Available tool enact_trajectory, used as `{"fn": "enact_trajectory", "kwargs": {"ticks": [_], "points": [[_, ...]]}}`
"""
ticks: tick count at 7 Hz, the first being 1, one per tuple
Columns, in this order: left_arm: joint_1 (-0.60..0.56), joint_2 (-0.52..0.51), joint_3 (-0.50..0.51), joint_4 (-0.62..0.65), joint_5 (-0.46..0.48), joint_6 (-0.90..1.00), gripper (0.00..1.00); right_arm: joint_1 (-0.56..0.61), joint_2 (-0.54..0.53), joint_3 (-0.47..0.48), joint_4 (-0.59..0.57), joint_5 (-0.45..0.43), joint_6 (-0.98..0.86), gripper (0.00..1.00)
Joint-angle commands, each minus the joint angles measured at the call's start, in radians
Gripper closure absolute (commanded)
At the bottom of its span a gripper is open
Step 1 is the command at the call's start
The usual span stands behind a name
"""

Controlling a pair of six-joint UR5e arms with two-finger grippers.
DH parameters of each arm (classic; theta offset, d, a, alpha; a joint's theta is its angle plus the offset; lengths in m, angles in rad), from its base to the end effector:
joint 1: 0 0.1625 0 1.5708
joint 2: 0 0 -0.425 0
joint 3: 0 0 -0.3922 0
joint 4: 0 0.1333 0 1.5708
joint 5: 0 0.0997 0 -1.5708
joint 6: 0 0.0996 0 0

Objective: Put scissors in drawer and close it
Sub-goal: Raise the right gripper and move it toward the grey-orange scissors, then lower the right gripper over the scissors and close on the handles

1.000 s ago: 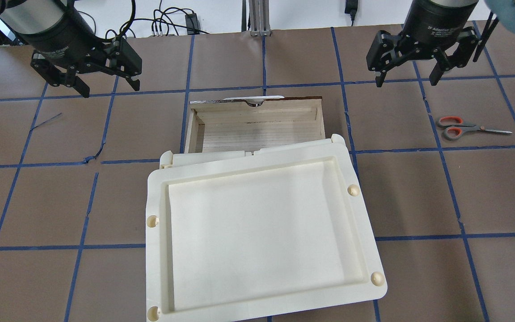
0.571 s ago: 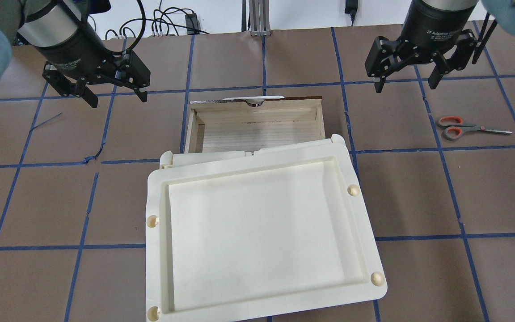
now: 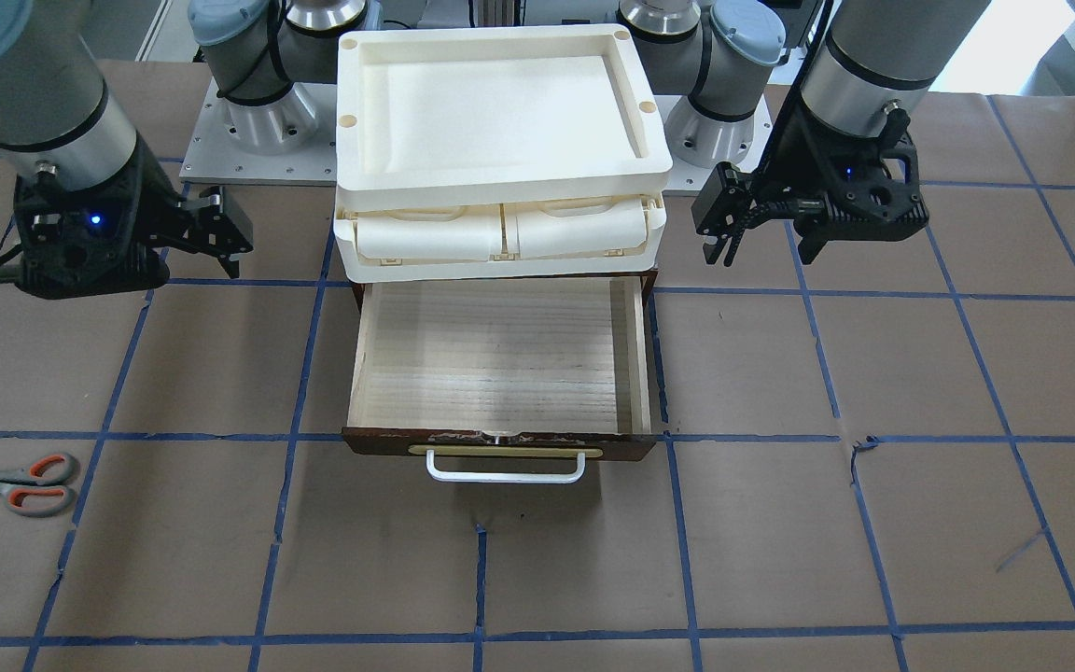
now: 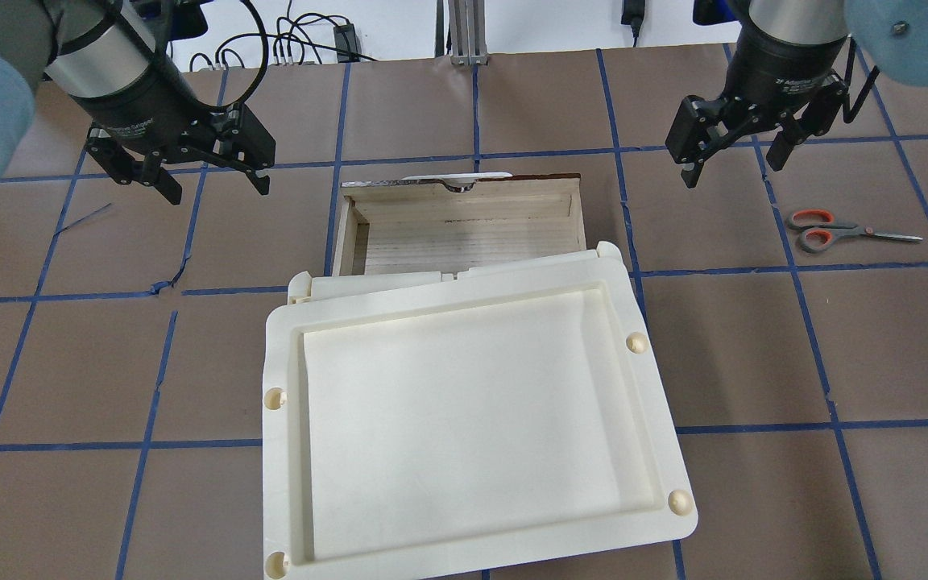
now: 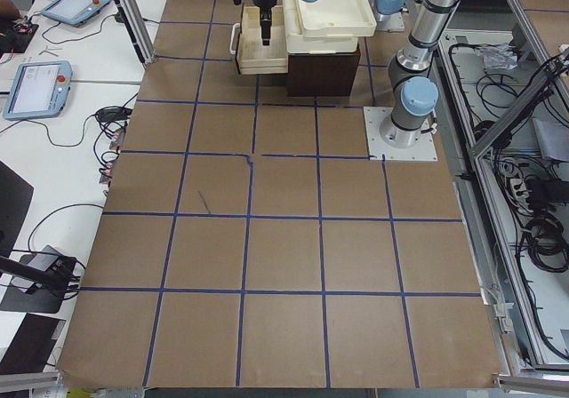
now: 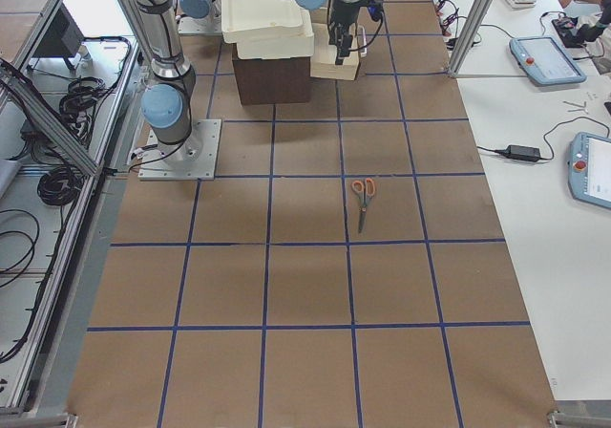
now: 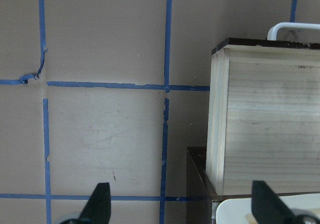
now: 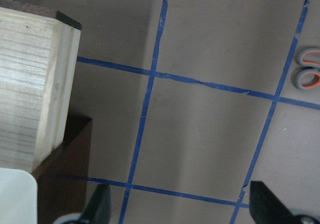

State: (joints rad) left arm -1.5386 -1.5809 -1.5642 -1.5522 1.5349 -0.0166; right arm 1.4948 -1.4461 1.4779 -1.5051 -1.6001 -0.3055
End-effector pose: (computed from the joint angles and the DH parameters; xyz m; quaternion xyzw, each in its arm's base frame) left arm -0.1208 -0.5018 0.4881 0.0243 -0.9995 0.0077 0.0179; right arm 0.0894 -0.5428 0.4629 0.1151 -0.9921 -0.0506 0.0051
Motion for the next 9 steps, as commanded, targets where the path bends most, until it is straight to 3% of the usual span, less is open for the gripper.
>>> {"fn": "enact_trajectory", "kwargs": {"ticks": [1, 3, 5, 9], "points": [[0.000, 0.001, -0.002, -0.002, 0.001, 0.003, 0.00, -0.166, 0.064, 0.004, -0.091, 0.072, -0.355, 0.01], [0.000, 0.001, -0.004, -0.003, -0.006, 0.007, 0.00, -0.298, 0.142, 0.016, -0.116, 0.048, -0.694, 0.00], [0.000, -0.001, -0.004, -0.005, -0.007, 0.007, 0.00, -0.375, 0.246, 0.060, -0.339, 0.040, -1.068, 0.00], [-0.002, 0.001, -0.004, -0.009, -0.006, 0.006, 0.00, -0.486, 0.351, 0.218, -0.731, 0.054, -1.559, 0.00]]}}
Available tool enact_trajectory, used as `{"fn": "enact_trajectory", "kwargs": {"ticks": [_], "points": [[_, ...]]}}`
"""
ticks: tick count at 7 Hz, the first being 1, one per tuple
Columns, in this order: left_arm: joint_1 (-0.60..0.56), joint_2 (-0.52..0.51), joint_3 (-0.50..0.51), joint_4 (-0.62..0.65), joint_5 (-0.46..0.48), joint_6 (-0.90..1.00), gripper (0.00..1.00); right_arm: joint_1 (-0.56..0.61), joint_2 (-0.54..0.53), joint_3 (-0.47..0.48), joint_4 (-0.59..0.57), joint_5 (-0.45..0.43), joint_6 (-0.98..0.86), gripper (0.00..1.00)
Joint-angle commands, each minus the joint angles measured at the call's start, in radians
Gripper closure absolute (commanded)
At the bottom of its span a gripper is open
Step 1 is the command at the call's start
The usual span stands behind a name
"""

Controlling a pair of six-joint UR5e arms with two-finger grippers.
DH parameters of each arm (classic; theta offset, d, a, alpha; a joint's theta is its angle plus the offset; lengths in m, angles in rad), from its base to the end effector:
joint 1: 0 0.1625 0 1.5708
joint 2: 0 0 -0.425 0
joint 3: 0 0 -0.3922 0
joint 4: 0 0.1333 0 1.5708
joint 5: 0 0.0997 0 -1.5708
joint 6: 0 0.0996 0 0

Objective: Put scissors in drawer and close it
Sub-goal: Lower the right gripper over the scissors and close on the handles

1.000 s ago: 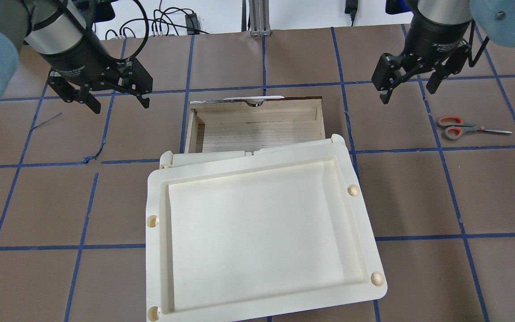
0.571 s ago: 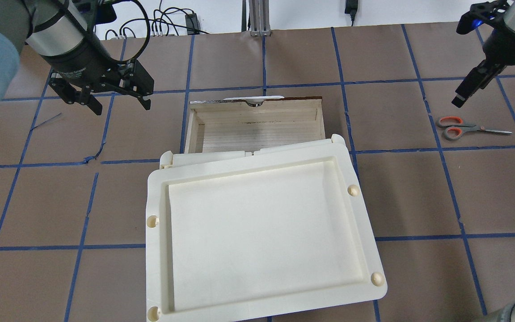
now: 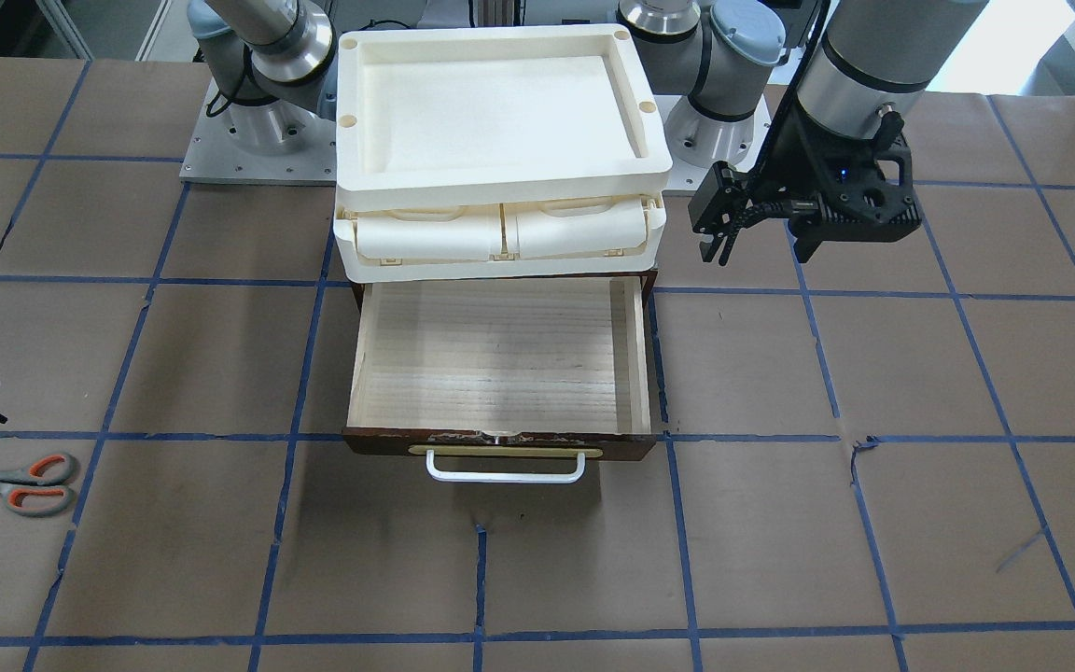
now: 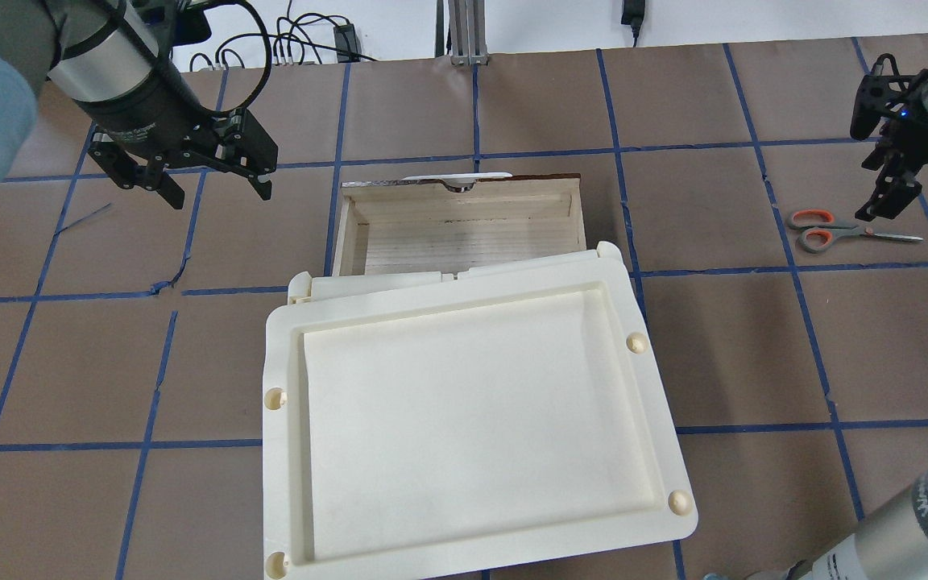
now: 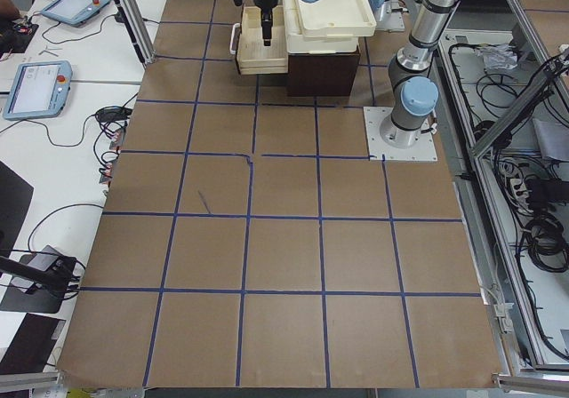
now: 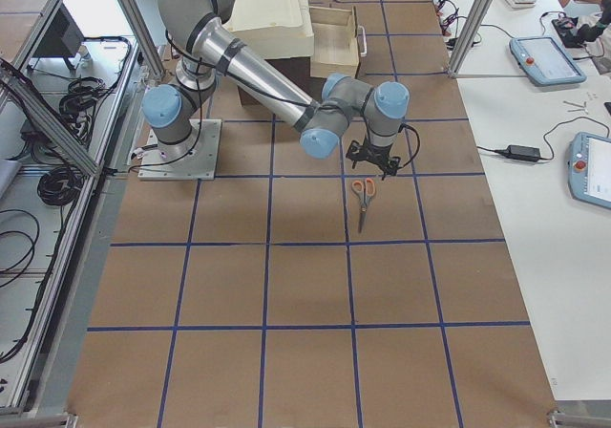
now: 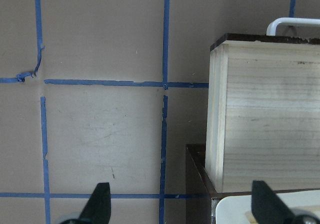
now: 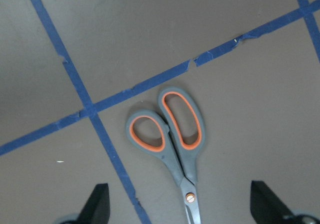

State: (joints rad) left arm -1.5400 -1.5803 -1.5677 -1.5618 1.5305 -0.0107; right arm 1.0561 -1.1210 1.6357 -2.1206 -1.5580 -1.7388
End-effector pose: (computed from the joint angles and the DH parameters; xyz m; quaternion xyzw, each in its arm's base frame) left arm -0.1220 -0.5002 0.4857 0.0207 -0.9996 0.0015 0.0201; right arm -0.1926 -0.6140 0.2561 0.5745 -0.8183 0.0133 0.0131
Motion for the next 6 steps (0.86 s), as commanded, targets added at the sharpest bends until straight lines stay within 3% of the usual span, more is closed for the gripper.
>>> {"fn": "enact_trajectory", "kwargs": {"ticks": [1, 6], "points": [[0.000, 0.000, 0.000, -0.001, -0.001, 0.000, 0.00, -0.060, 0.042, 0.078, -0.148, 0.010, -0.259, 0.00], [0.000, 0.000, -0.002, -0.003, -0.003, -0.003, 0.00, -0.062, 0.087, 0.085, -0.180, 0.018, -0.303, 0.03]]}}
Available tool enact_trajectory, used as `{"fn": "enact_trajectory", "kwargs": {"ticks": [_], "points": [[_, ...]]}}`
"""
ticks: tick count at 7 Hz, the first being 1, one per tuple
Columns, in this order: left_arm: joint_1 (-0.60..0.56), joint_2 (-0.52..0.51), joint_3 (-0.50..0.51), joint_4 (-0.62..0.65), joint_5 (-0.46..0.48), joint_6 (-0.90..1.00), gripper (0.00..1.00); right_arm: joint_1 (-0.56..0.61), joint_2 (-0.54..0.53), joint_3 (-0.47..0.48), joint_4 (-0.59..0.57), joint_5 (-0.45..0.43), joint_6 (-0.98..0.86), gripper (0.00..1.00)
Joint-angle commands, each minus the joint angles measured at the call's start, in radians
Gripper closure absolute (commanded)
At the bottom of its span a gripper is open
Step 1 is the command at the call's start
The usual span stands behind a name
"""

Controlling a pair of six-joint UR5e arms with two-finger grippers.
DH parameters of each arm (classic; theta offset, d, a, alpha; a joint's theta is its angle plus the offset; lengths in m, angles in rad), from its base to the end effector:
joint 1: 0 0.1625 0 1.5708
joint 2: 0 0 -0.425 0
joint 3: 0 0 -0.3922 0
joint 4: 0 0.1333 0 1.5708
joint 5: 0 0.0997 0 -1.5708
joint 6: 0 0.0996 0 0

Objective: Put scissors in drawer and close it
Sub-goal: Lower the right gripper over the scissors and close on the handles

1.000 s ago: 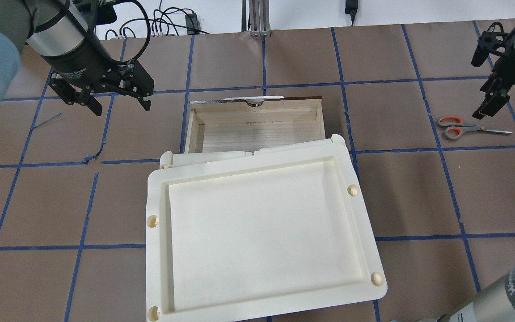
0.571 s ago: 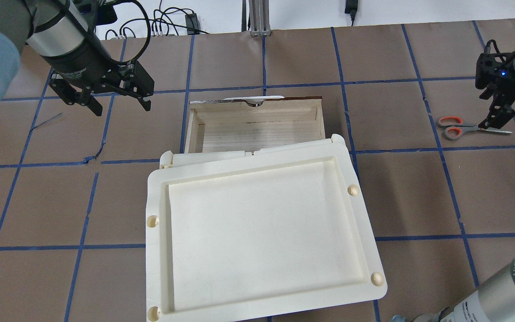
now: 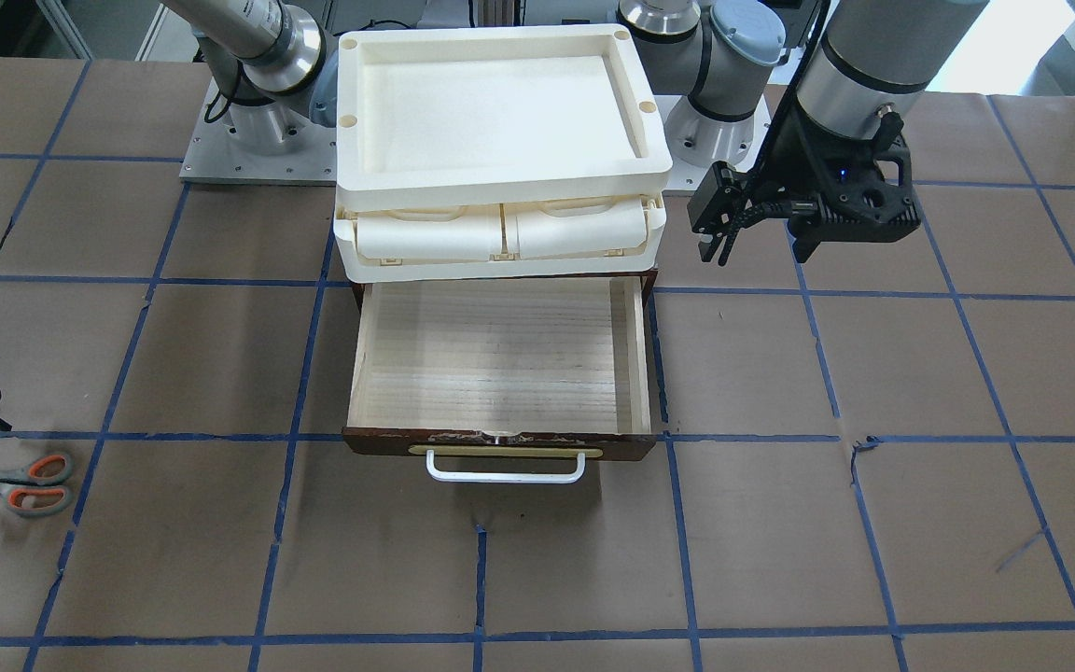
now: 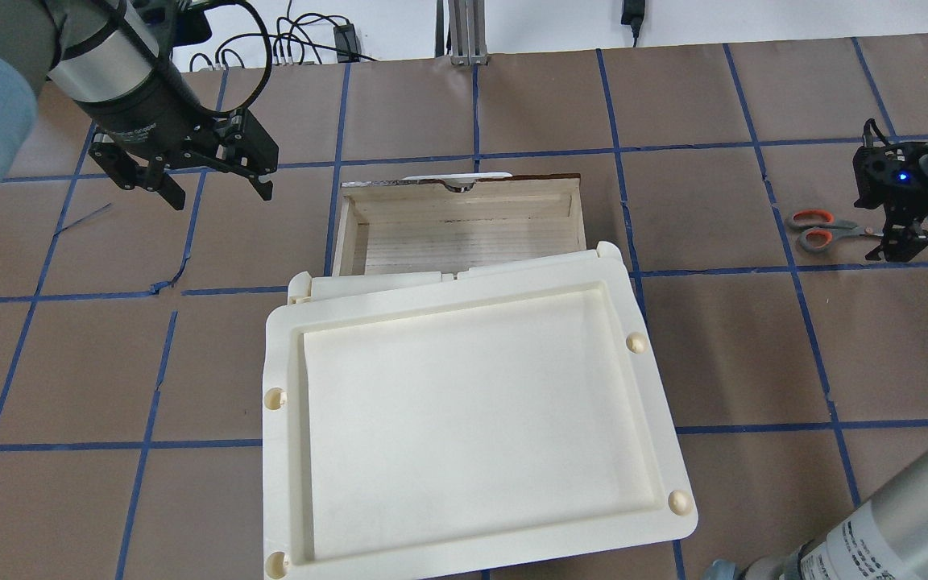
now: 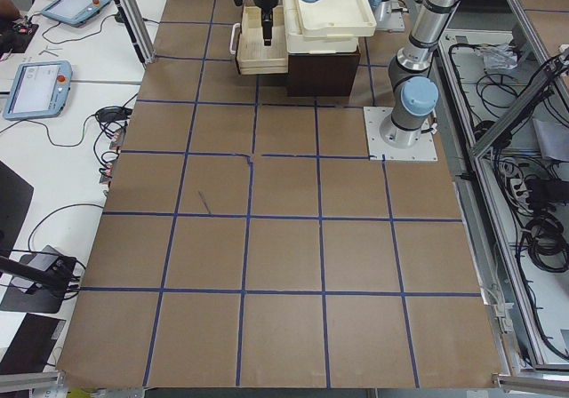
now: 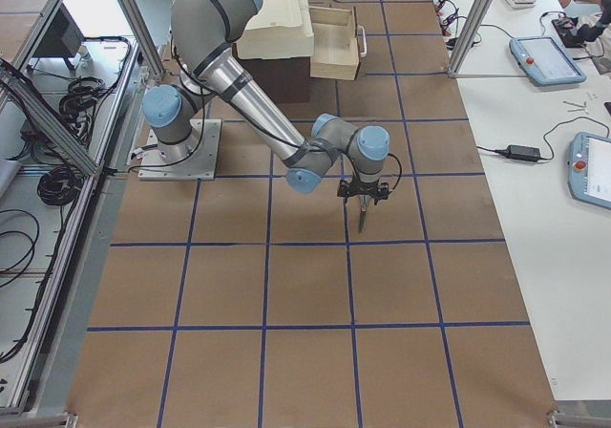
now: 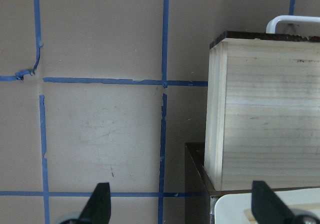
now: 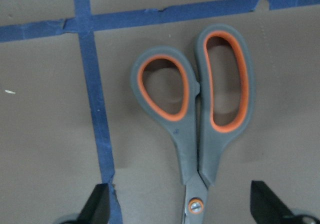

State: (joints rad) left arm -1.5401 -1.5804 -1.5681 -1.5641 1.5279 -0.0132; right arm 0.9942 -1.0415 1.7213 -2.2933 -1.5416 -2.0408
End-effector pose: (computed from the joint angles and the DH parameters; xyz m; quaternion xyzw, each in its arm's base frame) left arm -0.1223 -0.4999 0.4852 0.0219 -0.9995 0.0001 0.0214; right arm -0.2257 -0.5969 0.1876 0.6684 -0.7433 0.0196 0.0168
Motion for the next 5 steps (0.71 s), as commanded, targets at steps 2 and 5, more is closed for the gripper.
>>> {"fn": "enact_trajectory", "kwargs": {"ticks": [2, 5], "points": [[0.000, 0.000, -0.001, -0.002, 0.001, -0.001, 0.00, 0.000, 0.032, -0.003, -0.026, 0.014, -0.004, 0.09], [-0.002, -0.001, -0.018, -0.002, -0.002, -0.004, 0.00, 0.001, 0.028, -0.006, -0.026, 0.017, -0.012, 0.47]]}}
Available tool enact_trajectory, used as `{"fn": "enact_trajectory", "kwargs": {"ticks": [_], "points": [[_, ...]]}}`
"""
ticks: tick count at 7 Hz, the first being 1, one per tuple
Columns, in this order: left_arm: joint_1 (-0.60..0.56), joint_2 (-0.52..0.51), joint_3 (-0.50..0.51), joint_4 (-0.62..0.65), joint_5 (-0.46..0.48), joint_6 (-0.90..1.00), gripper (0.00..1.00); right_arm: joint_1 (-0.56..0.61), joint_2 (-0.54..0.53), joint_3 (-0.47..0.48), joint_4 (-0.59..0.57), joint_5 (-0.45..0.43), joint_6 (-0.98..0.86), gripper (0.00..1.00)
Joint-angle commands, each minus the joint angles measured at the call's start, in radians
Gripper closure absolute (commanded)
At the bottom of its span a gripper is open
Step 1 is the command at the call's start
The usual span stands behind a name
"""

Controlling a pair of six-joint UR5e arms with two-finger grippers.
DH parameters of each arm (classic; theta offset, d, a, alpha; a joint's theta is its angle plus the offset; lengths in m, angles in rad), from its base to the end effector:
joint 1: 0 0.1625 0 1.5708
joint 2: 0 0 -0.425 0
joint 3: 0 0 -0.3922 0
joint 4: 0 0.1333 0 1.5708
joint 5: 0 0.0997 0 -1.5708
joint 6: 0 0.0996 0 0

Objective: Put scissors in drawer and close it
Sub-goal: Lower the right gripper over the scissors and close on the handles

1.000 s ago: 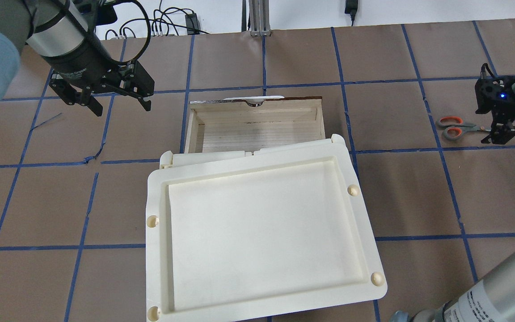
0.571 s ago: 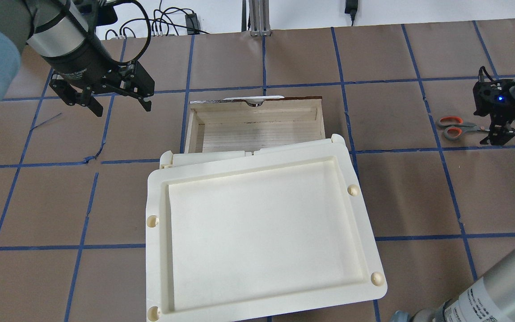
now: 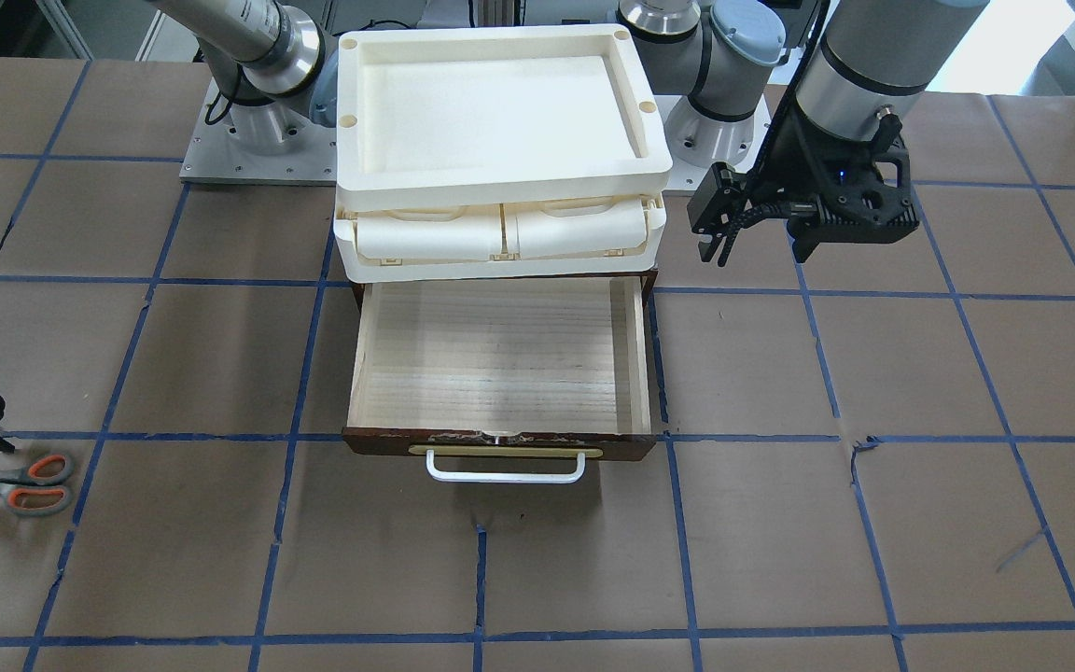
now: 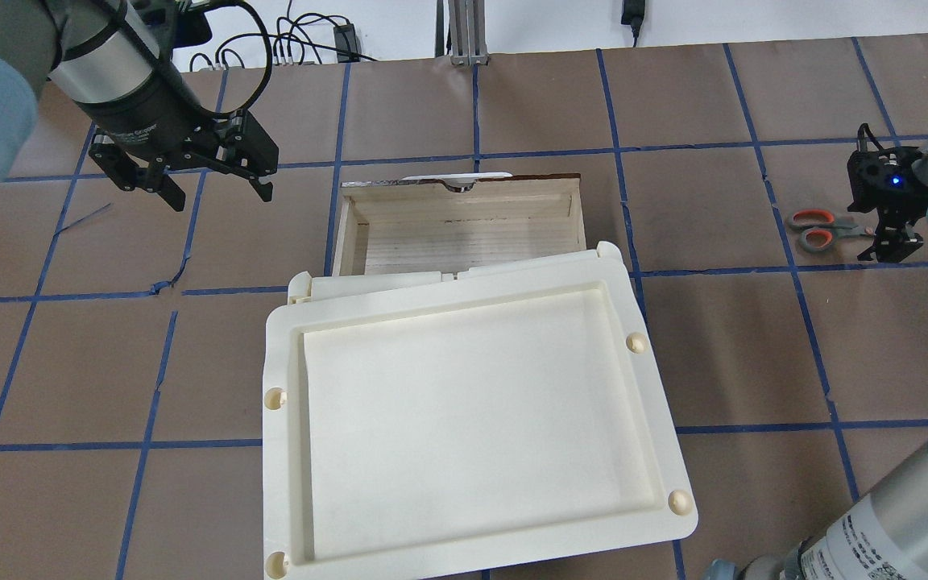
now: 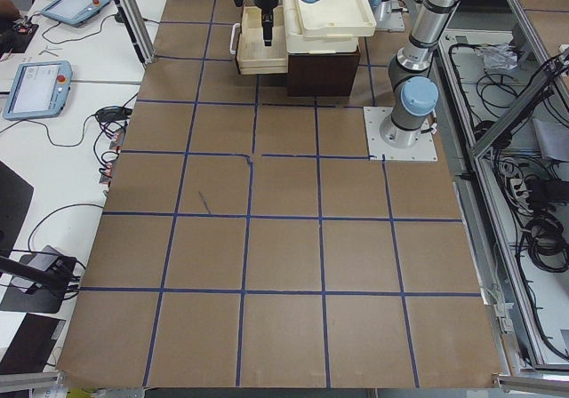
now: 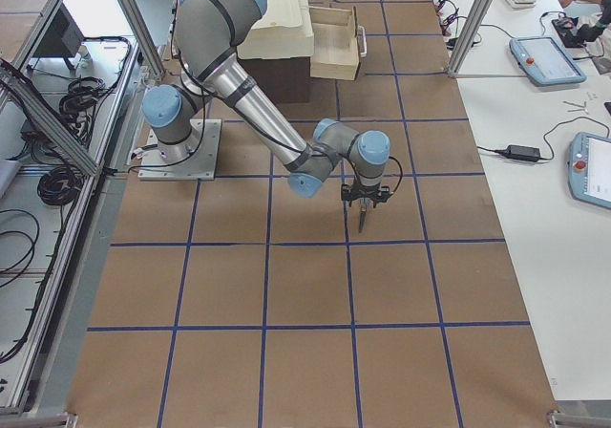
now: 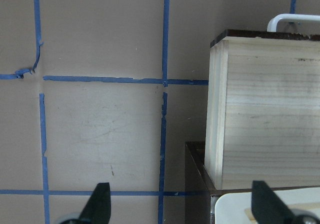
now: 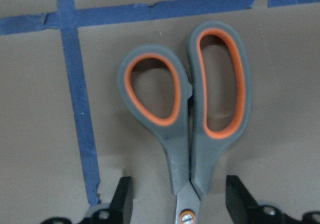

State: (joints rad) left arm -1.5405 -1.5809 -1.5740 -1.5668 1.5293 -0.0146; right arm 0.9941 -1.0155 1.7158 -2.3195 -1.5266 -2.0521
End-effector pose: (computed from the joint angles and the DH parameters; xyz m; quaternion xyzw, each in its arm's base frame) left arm -0.1224 -0.4992 0.4818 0.0225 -0.9995 -0.0045 0.0208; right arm -0.2272 -0.6018 0.1763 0.6726 -0.7393 0.0275 0.0178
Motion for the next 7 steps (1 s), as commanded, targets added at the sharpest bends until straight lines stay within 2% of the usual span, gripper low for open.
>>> {"fn": "enact_trajectory", "kwargs": {"ticks": [1, 3, 5, 7], "points": [[-0.003, -0.001, -0.018, 0.002, -0.005, -0.005, 0.00, 0.001, 0.002, -0.001, -0.001, 0.002, -0.002, 0.66], [-0.004, -0.004, -0.027, 0.002, -0.006, -0.010, 0.00, 0.006, -0.005, -0.007, -0.001, 0.013, 0.000, 0.79], [-0.006, -0.002, -0.032, 0.004, -0.005, -0.015, 0.00, 0.032, -0.020, -0.034, 0.000, 0.011, 0.041, 0.85], [-0.007, -0.001, -0.031, 0.005, -0.005, -0.010, 0.00, 0.084, -0.079, -0.076, 0.058, 0.008, 0.096, 0.90]]}}
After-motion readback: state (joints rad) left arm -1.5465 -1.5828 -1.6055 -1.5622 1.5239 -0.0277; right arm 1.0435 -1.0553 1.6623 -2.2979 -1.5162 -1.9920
